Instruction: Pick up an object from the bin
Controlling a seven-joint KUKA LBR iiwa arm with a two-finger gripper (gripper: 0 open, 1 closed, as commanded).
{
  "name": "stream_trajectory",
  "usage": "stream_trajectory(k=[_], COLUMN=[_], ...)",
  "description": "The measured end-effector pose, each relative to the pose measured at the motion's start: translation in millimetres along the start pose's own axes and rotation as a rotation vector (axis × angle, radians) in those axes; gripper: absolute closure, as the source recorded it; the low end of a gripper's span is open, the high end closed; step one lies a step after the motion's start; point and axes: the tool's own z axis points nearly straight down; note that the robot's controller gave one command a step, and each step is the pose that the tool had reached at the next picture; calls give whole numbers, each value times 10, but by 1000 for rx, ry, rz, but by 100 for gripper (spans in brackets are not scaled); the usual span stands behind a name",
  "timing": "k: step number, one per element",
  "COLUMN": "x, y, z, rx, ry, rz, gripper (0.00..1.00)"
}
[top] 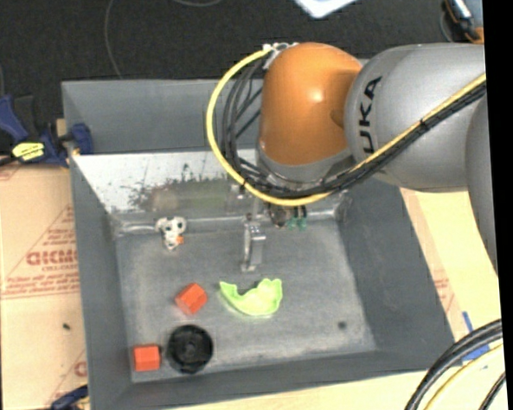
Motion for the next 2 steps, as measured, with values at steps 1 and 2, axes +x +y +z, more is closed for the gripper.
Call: stream_trajectory(k=[1, 2], x=[-15, 164], y=[-6, -163], z=[-50, 708], rx=[-1, 1], ry=[-9, -7], rz=[3, -155], gripper=[0, 0])
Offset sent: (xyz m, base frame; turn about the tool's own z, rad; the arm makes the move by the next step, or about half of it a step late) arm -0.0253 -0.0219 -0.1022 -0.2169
